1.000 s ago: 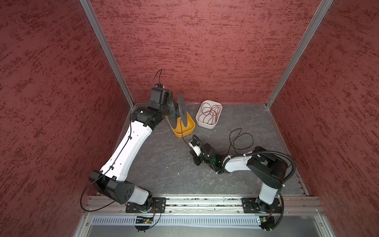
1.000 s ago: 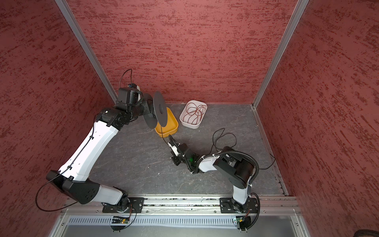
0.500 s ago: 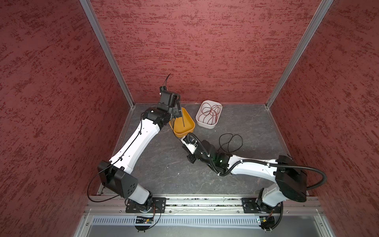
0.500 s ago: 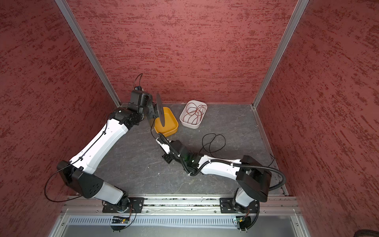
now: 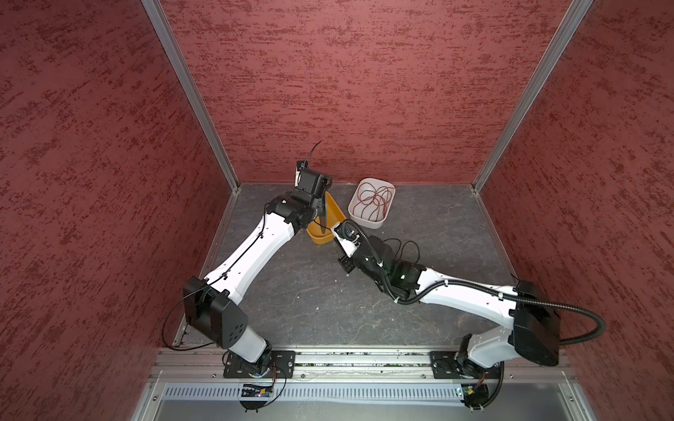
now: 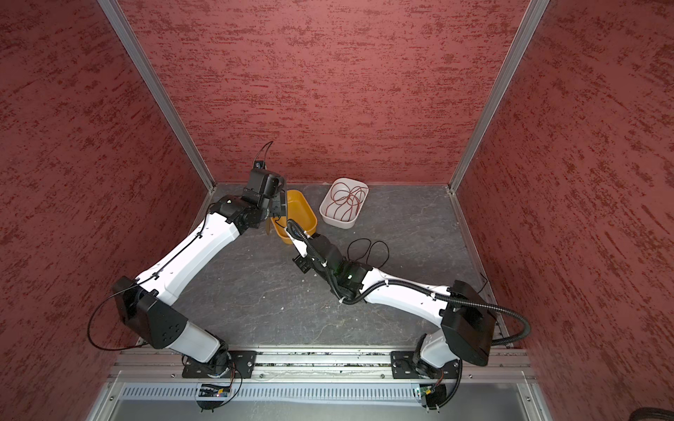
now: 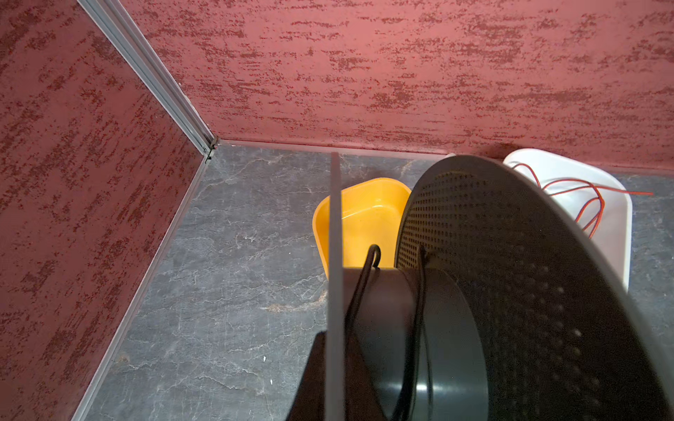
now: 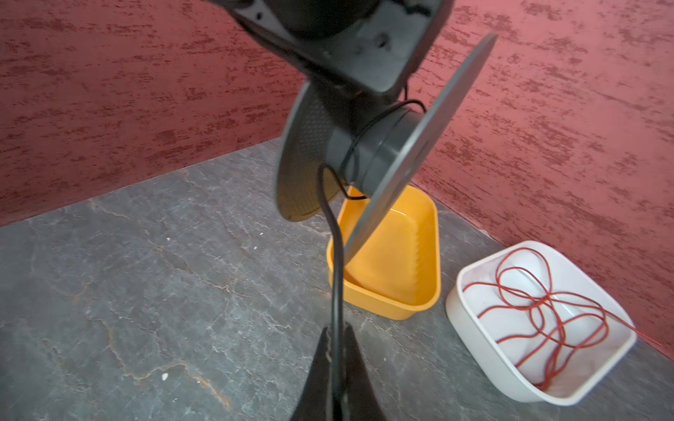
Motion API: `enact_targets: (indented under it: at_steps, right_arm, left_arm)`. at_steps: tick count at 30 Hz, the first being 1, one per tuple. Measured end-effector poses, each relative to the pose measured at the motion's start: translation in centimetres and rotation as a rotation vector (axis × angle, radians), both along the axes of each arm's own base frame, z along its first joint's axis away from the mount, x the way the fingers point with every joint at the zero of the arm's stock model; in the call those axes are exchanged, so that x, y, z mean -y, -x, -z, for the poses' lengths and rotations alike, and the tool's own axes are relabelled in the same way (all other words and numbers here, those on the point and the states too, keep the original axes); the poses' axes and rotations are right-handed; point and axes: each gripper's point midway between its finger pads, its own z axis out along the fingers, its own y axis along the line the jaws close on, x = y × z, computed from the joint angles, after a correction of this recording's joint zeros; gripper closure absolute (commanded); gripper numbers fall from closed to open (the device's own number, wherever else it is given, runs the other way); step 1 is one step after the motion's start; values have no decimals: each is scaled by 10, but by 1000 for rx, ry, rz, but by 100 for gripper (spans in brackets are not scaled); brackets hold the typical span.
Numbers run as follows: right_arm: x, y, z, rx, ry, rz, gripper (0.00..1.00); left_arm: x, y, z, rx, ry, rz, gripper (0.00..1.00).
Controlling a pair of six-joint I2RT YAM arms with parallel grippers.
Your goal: Wrap the cables
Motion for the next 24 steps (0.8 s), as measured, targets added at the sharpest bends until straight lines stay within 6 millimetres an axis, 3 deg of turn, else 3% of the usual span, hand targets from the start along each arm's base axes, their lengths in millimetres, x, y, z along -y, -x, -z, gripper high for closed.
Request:
enact_targets:
  at_steps: [5, 12, 18, 24]
  right_arm:
    - [29, -23, -19, 19, -23, 73, 100]
    - [41, -37, -40, 42, -52, 100, 100]
    - [40, -32, -27, 27, -9, 67, 100]
    - [37, -1, 20, -10, 88, -37, 100]
  left_arm:
    - [8, 7, 12, -27, -26, 36, 100]
    - [17, 12, 16, -42, -21, 64, 100]
    - [5, 9, 17, -76, 44, 53, 100]
    - [-5, 1, -4, -45, 106, 37, 100]
